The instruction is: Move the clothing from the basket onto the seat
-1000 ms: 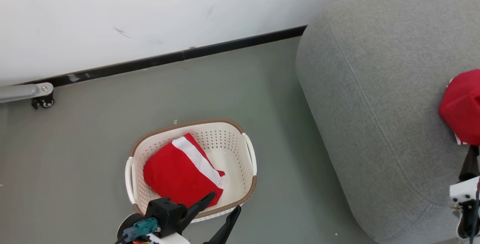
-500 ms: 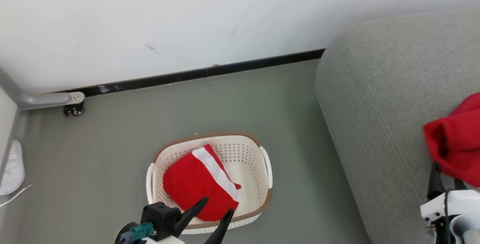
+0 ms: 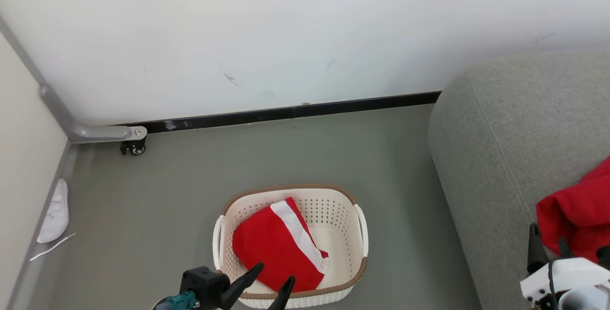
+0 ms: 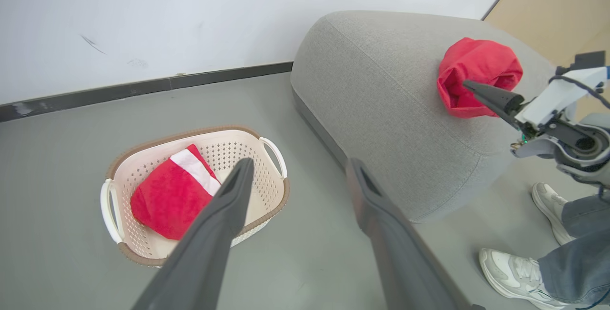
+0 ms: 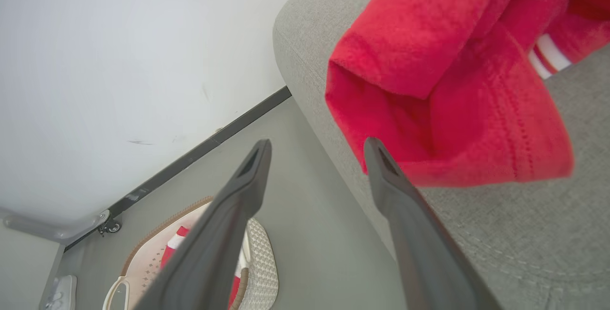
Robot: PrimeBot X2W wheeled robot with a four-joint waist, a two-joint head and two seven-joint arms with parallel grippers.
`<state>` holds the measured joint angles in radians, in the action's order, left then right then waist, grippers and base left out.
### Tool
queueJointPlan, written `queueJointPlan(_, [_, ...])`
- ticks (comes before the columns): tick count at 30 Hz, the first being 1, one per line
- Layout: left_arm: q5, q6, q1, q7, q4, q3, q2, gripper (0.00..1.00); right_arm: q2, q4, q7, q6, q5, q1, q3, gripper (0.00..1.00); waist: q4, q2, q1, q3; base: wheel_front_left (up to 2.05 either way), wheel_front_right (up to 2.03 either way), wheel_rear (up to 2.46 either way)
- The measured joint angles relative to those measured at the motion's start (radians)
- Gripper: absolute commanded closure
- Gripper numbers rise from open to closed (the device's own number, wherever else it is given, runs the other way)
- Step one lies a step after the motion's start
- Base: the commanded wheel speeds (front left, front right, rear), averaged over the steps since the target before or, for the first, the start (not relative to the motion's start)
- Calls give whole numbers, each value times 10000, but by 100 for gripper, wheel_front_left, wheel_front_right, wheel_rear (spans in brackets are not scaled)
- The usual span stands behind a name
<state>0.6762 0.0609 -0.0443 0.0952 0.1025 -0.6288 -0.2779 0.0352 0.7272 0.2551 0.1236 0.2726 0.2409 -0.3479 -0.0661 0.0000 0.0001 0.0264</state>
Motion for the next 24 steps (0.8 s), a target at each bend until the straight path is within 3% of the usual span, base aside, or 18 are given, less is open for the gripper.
queueJointPlan(13, [54,171,103,-125,-251,77,190,0,8,-443,0,2,67,-336,945,0,667,0,0,-438,0,0,0])
queueJointPlan(24, [19,612,121,-569,-577,803,-75,0,12,-1388,0,2,-1097,-569,1707,0,1174,0,0,-611,0,0,0])
